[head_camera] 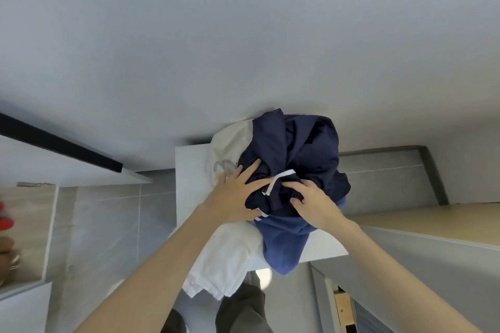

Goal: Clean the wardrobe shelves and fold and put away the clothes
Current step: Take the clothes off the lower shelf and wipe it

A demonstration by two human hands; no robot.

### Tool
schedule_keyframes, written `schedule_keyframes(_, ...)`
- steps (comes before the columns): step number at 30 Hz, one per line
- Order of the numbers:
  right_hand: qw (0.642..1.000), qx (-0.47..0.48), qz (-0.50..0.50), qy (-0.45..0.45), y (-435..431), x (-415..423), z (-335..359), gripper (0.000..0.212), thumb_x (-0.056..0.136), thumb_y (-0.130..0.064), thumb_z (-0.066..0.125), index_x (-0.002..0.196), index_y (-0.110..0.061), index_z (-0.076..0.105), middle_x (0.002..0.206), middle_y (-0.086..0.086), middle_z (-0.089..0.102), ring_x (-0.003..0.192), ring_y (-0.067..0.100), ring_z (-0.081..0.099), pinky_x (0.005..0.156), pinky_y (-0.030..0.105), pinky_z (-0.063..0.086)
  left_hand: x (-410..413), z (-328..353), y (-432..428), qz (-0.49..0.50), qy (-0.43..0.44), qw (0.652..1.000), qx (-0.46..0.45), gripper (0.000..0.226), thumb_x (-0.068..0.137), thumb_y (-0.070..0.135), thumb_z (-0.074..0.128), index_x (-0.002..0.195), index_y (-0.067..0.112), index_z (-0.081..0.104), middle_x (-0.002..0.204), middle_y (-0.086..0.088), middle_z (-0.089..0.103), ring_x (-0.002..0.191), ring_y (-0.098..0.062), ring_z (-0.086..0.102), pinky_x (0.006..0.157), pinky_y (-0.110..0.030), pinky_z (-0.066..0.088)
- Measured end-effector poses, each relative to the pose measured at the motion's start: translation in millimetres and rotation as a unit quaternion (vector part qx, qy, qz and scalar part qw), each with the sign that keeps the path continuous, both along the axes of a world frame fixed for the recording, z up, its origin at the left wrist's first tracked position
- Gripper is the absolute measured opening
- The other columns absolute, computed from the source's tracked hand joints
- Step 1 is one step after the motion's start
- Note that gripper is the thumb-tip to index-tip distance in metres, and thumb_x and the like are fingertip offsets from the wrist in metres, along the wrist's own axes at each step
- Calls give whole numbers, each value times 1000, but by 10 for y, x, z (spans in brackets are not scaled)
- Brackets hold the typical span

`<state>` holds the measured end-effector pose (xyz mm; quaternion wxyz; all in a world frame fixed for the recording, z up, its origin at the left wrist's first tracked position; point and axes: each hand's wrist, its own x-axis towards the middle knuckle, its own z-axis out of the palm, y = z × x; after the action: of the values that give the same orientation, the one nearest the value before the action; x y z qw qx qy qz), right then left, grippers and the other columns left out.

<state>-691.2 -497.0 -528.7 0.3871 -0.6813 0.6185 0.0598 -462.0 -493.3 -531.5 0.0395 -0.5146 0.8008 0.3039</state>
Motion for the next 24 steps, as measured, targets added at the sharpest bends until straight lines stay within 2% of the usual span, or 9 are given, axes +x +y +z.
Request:
schedule_keyframes(2, 998, -62, -24, -8, 188, 75, 177, 43, 96, -16, 48, 135, -33, 50, 146, -1, 34, 100, 22, 57, 83, 29, 48, 148, 142, 164, 65, 94, 993, -23, 67, 85, 47, 62, 146, 41, 34, 159, 9, 17, 139, -18, 31, 109, -39, 34)
schedule_keyframes(4, 991, -118, -56, -28, 383, 203, 325, 35, 96, -15, 51, 128, -29, 56, 140, -1, 36, 91, 19, 56, 79, 26, 47, 304, 243, 360, 154, 154, 976, -15, 52, 93, 36, 58, 142, 38, 42, 150, 15, 33, 131, -8, 38, 106, -24, 34)
schedule_keyframes(8, 978, -187, -68, -58, 708, 513, 480, 13, 96, -19, 55, 103, -26, 63, 104, -16, 46, 84, 4, 51, 65, 22, 48, 624, 201, 741, 311, 171, 935, -6, 39, 97, 18, 51, 133, 34, 50, 131, 17, 48, 121, -6, 47, 102, -27, 41)
schedule_keyframes(11, 987, -131, -21, -94, 861, 722, 392, 17, 96, -17, 53, 103, -30, 62, 84, -28, 48, 81, -3, 51, 66, 15, 41, 832, 33, 970, 389, 145, 909, 44, 44, 96, 16, 52, 139, 26, 46, 138, 6, 47, 128, -14, 43, 106, -27, 35)
schedule_keyframes(14, 993, -33, 34, -112, 944, 873, 171, 22, 97, -18, 51, 113, -29, 62, 101, -26, 52, 87, -4, 50, 78, 15, 42, 950, -173, 1156, 407, 113, 902, 86, 53, 95, 21, 55, 145, 27, 38, 141, 2, 43, 127, -17, 42, 105, -32, 38)
schedule_keyframes(17, 993, -1, 69, -93, 997, 985, -163, 34, 95, -18, 53, 128, -27, 53, 126, -16, 49, 115, 3, 46, 99, 17, 37, 1004, -414, 1294, 422, 93, 896, 99, 60, 92, 26, 59, 147, 29, 34, 146, 2, 37, 134, -15, 36, 105, -33, 37)
schedule_keyframes(19, 996, 14, 74, -52, 1002, 1041, -386, 46, 95, -18, 53, 139, -24, 43, 140, -8, 39, 129, 12, 38, 102, 16, 30, 1033, -574, 1355, 428, 66, 895, 108, 65, 91, 32, 61, 148, 30, 31, 149, 1, 35, 138, -19, 31, 106, -37, 36)
schedule_keyframes(21, 998, 25, 56, -31, 969, 1099, -560, 54, 94, -17, 55, 145, -21, 36, 148, -2, 33, 135, 17, 32, 105, 20, 27, 1053, -709, 1404, 430, 37, 893, 126, 69, 89, 39, 61, 148, 31, 28, 144, -1, 40, 134, -22, 36, 103, -39, 39)
schedule_keyframes(24, 999, 28, 24, -2, 926, 1186, -724, 59, 91, -20, 61, 143, -18, 33, 144, 1, 33, 131, 22, 34, 107, 34, 35, 1011, -849, 1486, 433, 15, 893, 123, 70, 87, 44, 62, 147, 30, 30, 131, -4, 49, 120, -24, 49, 102, -43, 41)
